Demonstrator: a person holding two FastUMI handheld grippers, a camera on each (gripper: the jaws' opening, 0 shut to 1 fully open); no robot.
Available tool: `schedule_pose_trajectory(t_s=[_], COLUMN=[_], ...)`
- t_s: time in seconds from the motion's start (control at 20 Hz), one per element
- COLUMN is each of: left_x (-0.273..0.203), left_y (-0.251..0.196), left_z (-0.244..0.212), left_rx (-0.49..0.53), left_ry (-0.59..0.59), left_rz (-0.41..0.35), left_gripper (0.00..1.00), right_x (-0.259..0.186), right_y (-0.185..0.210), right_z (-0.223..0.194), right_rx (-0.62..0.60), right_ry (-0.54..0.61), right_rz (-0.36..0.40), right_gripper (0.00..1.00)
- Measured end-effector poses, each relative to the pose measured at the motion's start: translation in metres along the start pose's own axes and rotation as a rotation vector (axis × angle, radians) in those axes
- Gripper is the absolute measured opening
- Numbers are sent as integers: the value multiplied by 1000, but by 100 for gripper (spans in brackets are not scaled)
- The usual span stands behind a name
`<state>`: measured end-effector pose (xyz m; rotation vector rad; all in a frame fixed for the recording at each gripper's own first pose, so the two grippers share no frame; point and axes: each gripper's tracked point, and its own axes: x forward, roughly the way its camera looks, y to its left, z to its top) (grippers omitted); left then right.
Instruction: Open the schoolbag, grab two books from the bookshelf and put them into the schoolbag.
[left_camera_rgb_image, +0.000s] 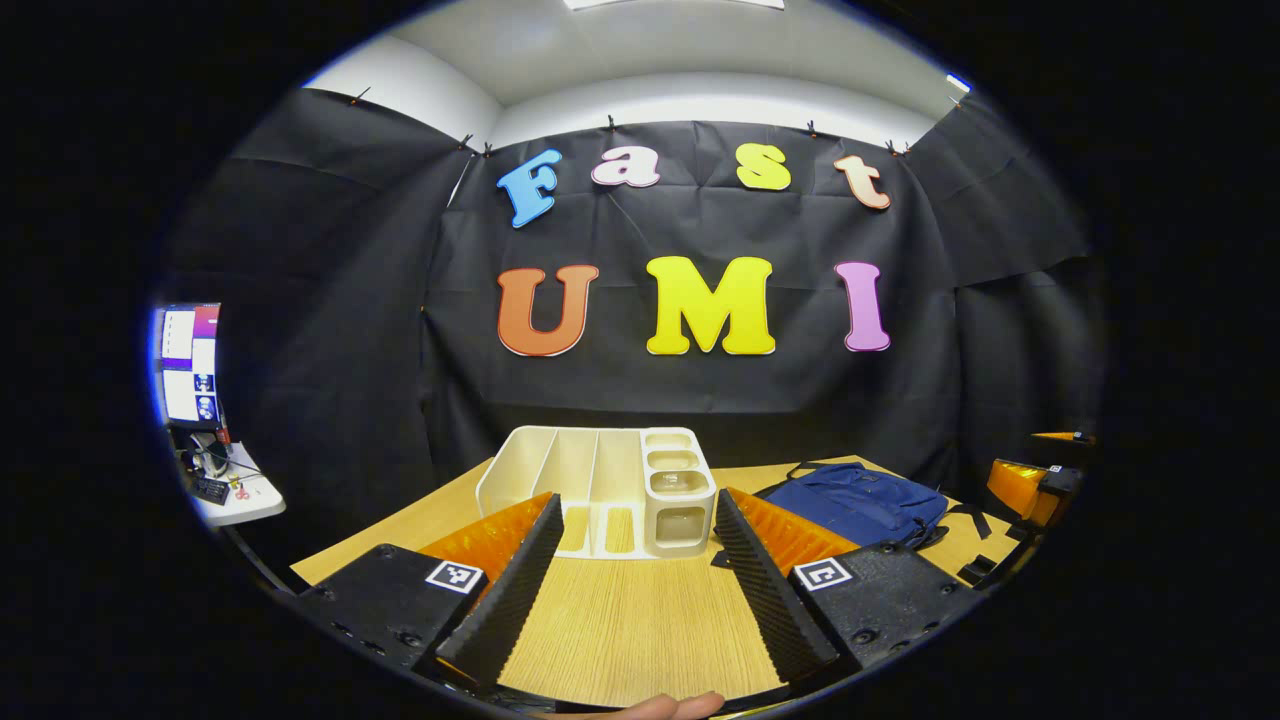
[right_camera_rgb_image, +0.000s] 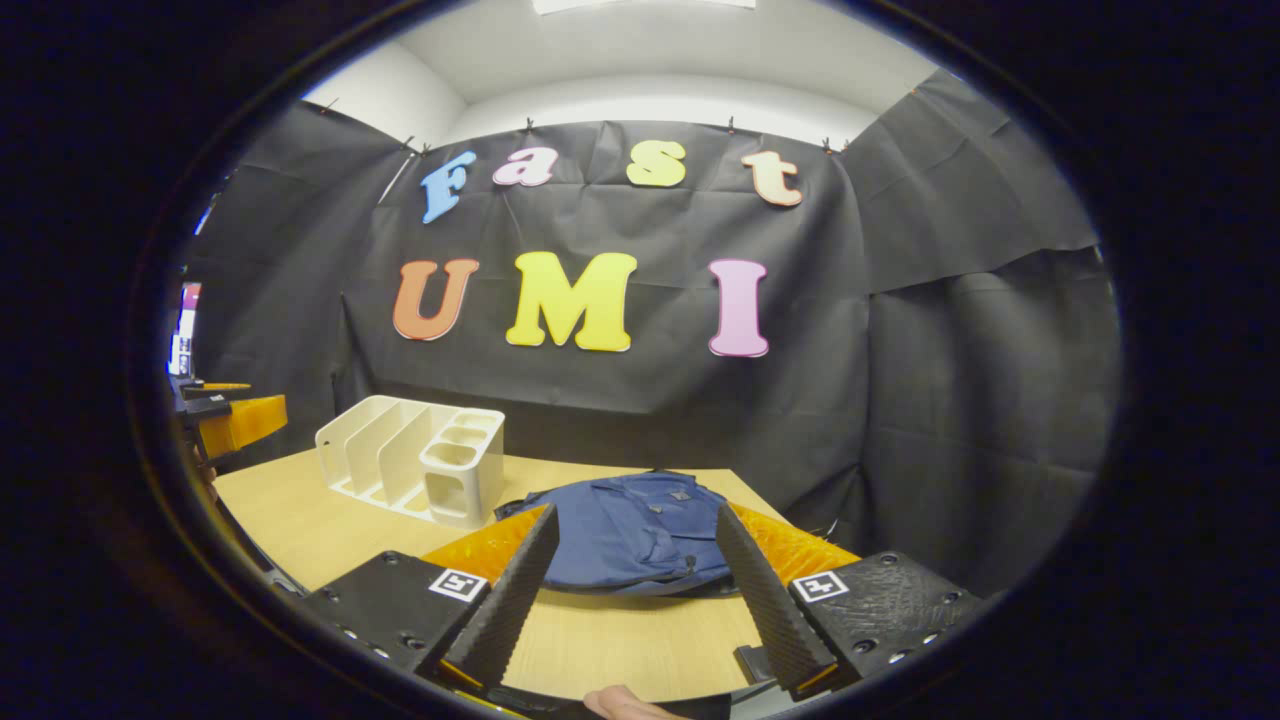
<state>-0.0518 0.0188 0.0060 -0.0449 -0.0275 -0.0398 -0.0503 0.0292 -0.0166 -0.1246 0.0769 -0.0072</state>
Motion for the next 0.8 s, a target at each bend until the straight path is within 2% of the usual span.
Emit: schedule_pose_trajectory(t_s=[0.2, 0.8], left_x=[4, 3], left_y=[10, 1], left_z=[-3, -6], left_rx=[-6, -7], left_ry=[9, 13], left_rz=[28, 5], left_gripper=[97, 97], right_x=[0, 3], right_y=[5, 6], right_z=[0, -11], right_rx=[1, 18], right_ry=[-1, 28], right_rz=[10, 36], right_gripper=[95, 95])
